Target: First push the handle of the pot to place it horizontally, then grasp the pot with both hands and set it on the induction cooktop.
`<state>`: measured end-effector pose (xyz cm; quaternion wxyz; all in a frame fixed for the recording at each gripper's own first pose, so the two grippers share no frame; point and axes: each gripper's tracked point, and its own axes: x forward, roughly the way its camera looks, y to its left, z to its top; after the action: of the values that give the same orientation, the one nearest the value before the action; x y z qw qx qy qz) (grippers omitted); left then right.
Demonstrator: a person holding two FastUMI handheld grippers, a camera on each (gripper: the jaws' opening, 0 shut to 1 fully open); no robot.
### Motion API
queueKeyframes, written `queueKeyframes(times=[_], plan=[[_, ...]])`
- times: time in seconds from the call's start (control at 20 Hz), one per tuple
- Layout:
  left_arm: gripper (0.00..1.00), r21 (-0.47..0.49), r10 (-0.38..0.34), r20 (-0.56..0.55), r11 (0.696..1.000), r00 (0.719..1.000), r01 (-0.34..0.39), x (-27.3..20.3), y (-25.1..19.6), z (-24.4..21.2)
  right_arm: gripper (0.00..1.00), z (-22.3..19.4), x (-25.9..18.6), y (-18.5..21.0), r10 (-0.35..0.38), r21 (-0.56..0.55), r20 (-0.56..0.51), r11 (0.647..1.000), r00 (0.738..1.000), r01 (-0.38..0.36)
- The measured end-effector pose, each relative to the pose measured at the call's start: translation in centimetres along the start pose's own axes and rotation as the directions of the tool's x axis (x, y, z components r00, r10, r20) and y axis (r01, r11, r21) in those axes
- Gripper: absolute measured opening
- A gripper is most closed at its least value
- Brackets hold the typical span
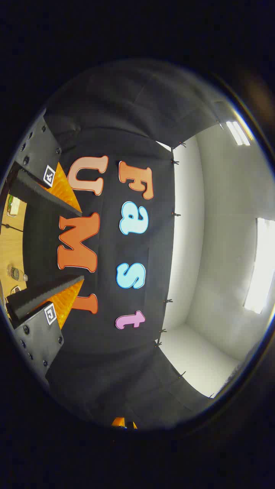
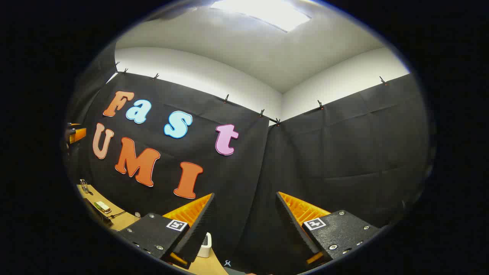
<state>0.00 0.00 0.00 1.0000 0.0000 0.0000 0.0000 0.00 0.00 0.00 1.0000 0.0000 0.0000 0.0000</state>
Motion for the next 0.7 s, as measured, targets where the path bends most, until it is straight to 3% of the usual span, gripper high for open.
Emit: queueKeyframes(times=[0.7], plan=[[0.94,-0.019,-0.033,-0.020,0.999,0.999,0.032,-0.4,-1.2,-0.4,0.95,-0.1,0.1,0.3,0.009,-0.006,0.008,1.000,1.000,-0.009]])
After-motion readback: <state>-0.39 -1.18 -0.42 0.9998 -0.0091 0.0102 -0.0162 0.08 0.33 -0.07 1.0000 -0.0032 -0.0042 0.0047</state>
